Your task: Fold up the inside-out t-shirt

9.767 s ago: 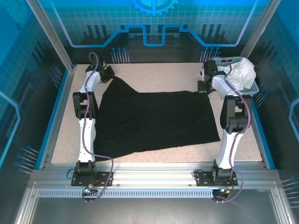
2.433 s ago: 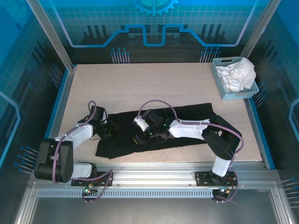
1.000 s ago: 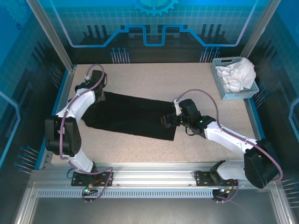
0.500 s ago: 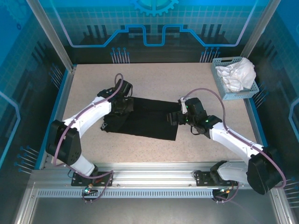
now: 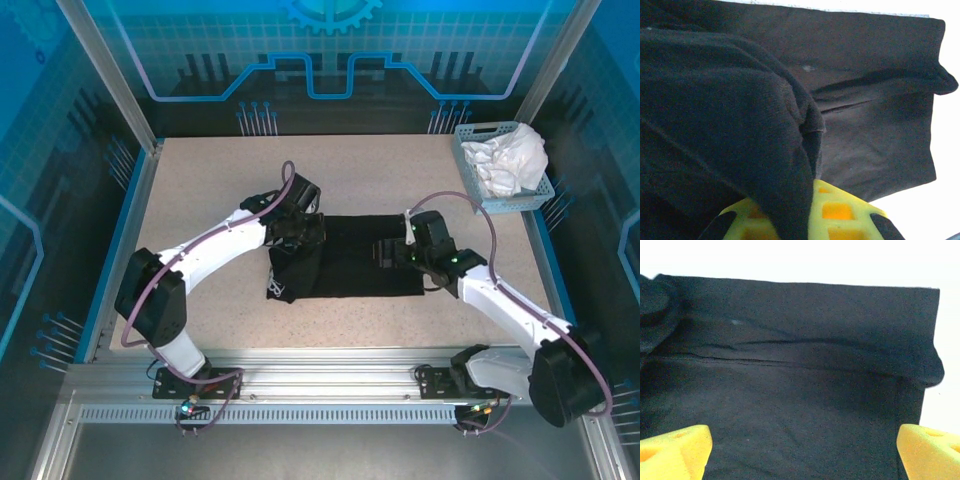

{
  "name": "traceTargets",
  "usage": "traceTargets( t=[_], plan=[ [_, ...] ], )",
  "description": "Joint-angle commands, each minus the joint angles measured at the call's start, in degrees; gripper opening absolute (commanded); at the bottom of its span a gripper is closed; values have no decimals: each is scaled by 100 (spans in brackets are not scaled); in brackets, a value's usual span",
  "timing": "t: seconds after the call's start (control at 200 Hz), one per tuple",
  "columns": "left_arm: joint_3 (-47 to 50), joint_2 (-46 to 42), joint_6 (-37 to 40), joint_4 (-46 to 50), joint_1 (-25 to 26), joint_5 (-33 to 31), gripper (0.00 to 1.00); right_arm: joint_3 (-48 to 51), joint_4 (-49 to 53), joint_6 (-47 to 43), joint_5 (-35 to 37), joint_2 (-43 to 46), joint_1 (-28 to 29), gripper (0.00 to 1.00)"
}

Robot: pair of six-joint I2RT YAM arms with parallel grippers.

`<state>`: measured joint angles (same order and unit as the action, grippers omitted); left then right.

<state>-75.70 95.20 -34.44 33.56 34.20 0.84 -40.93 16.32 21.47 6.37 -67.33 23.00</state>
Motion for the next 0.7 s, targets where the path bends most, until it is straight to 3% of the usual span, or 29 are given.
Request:
traceTargets(
  t=[0.0,0.125,0.25,0.525,0.695],
  plan=[
    [-115,-42,22,43,-26,-138,0,-18,100,241,-669,-426,-225,93],
    [14,-249,160,161,-226,-163,0,-303,7,270,-1253,-1050,-231,86],
    [323,-760,439,381,-752,-158,0,-427,-63,249,-1445,-1264,-160,84],
    [952,-2075,1115,763,-2734,-398,0,-588,-254,247,-1558,-1440,-24,85],
    [702,-2081,1893,1046,-3664,-1225,0,-630,-495,281,-1592,-1623,134,86]
  ],
)
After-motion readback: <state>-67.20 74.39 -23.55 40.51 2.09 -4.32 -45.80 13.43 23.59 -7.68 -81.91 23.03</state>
